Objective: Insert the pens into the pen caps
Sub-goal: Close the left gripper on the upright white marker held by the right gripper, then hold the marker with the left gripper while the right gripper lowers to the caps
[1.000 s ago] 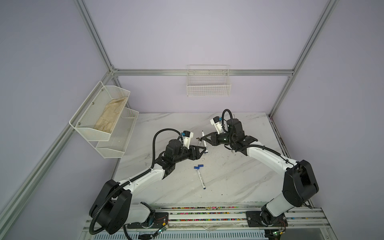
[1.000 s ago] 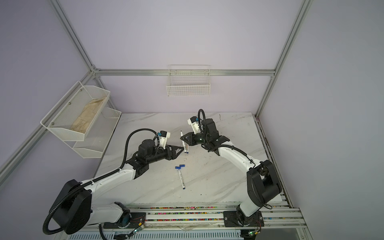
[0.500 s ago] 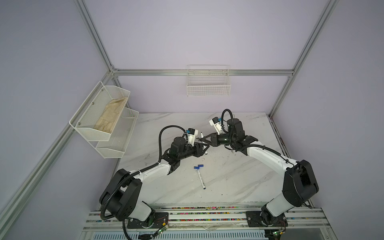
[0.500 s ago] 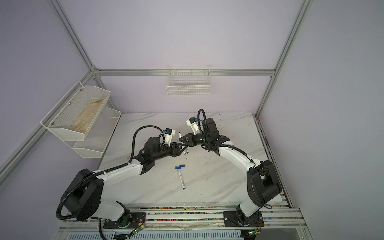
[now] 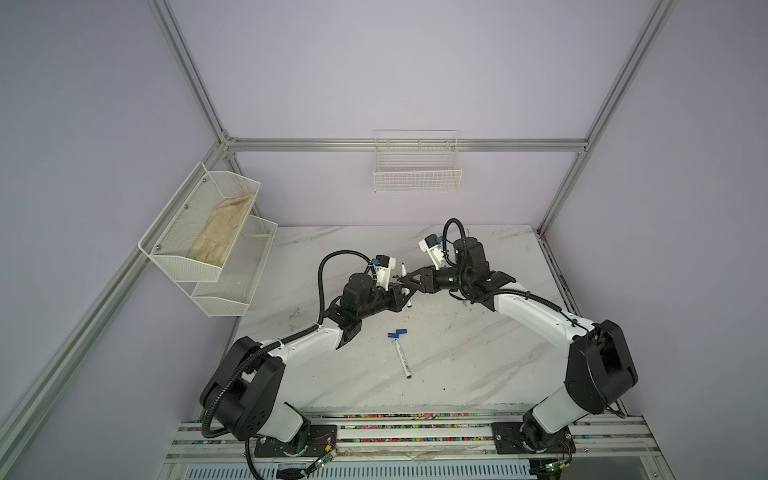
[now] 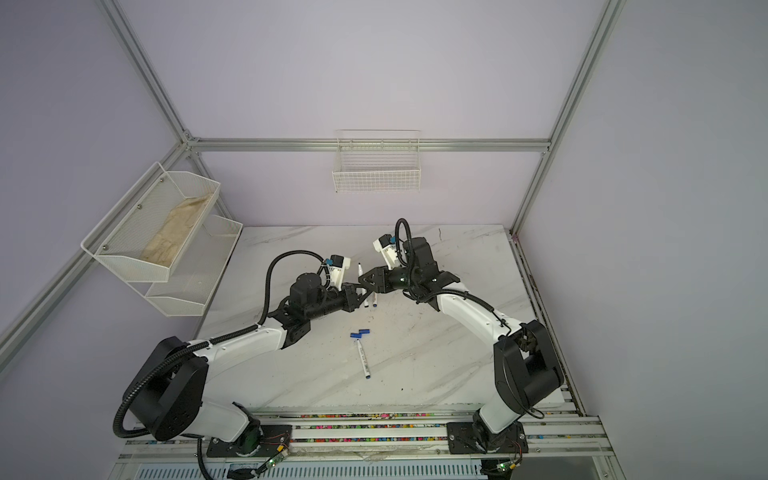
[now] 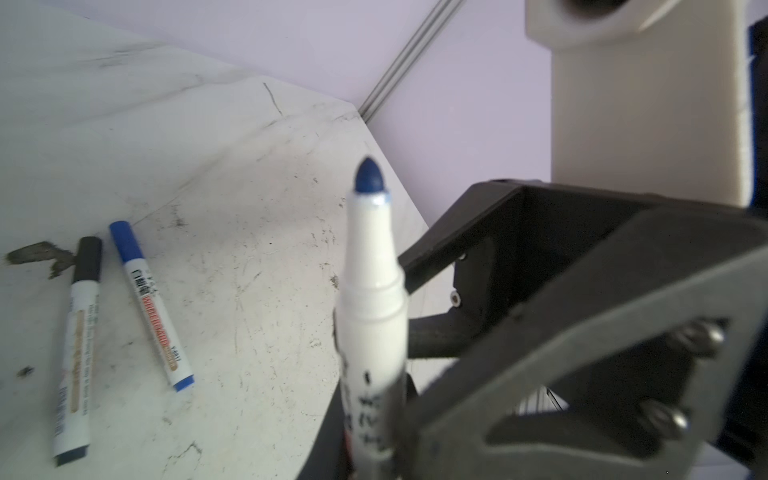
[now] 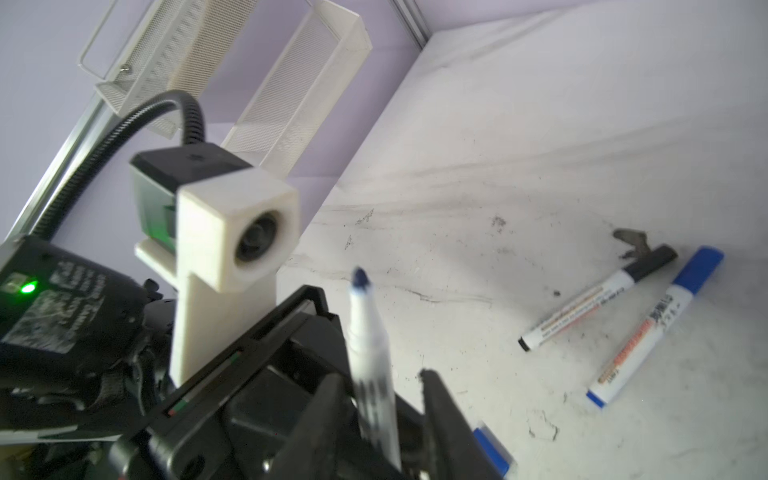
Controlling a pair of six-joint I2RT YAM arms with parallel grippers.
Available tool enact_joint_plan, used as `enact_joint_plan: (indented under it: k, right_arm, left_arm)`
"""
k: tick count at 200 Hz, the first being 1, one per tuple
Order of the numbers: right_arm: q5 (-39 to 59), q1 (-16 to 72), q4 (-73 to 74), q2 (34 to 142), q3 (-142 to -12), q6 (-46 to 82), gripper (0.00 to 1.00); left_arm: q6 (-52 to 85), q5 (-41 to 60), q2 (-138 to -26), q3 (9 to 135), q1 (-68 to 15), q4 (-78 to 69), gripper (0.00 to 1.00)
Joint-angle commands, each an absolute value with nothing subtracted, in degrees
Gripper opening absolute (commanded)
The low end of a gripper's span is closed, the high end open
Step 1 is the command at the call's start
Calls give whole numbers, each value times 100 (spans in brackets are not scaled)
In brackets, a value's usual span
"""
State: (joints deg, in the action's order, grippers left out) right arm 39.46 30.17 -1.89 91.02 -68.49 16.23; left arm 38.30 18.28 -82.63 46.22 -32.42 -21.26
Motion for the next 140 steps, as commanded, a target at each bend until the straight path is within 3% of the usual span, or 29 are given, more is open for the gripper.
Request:
enact_joint_plan:
  k: [1, 25, 45, 140]
  right_arm:
    - [3211, 3072, -912, 9061, -6753, 1192, 48]
    - [2556, 3478, -1410, 9167, -6723, 742, 49]
    - [1942, 4070, -1924, 9481, -6866, 270, 49]
    - [346, 4737, -2750, 11238, -7992, 606, 53]
  left_arm:
    - [4042, 282, -7638, 4378, -3220, -1609, 0]
    - [4430, -1160, -7258, 4025, -3199, -970, 0]
    - [4685, -1801, -7070, 3924, -3156, -475, 0]
    - [4681, -1762, -6970, 3859, -3112, -309, 0]
